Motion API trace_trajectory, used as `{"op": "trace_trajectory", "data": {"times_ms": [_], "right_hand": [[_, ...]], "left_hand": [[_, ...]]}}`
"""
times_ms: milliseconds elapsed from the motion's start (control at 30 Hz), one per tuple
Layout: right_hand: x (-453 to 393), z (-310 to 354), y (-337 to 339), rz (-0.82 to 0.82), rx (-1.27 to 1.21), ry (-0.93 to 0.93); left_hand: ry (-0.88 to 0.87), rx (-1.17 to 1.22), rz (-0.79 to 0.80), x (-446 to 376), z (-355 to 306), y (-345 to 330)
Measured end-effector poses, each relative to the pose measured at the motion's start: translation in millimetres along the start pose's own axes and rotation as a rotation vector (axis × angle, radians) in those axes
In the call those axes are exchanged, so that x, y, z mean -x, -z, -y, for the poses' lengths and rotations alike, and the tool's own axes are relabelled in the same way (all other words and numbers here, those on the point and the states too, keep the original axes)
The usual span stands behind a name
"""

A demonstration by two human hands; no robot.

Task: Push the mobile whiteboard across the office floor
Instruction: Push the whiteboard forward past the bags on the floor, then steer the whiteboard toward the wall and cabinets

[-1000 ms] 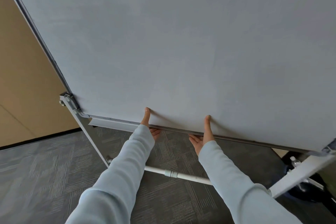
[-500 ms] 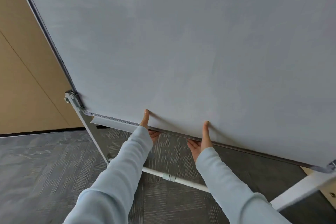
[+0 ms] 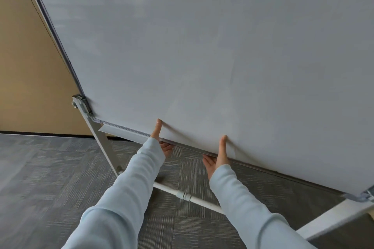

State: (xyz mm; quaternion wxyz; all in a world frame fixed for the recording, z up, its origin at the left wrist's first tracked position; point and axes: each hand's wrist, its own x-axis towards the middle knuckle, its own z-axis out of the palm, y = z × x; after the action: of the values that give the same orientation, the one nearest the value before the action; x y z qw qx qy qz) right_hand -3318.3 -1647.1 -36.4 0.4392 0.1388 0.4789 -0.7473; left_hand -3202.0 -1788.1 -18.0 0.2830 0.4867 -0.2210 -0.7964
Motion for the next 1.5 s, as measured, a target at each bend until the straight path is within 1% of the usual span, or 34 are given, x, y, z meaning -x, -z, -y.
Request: {"op": "trace_trajectory", "data": {"times_ms": [167, 433, 733, 967, 1233, 1400, 1500], "right_hand": [[-26.2, -15.4, -51.6, 0.025, 0.024, -0.012], [-60.6, -51.5, -140.2, 0.057, 0.094, -0.028], [-86.6, -102.2, -234.3, 0.087, 0.112, -0.028], [-100.7, -139.1, -294.4, 0.094, 0.116, -0.055], [-124.1, -178.8, -365.6, 0.124, 0.123, -0.074], [-141.7, -210.5, -426.3, 0.170, 0.143, -0.104], [-148.2, -230.4, -459.7, 0.212, 0.170, -0.144]], "left_hand": [[-0.016, -0.009, -0.040, -36.1, -44.0, 19.7], [-0.023, -0.005, -0.038, -84.9, -122.5, 60.8], [-0.017, 0.023, -0.051, -123.0, -206.7, 117.5], [-0.005, 0.075, -0.059, -154.3, -254.9, 160.8], [-0.011, 0.237, -0.116, -182.7, -312.5, 184.6], [-0.071, 0.276, -0.205, -210.6, -362.3, 218.0], [-0.077, 0.295, -0.227, -223.8, -392.5, 238.9]]}}
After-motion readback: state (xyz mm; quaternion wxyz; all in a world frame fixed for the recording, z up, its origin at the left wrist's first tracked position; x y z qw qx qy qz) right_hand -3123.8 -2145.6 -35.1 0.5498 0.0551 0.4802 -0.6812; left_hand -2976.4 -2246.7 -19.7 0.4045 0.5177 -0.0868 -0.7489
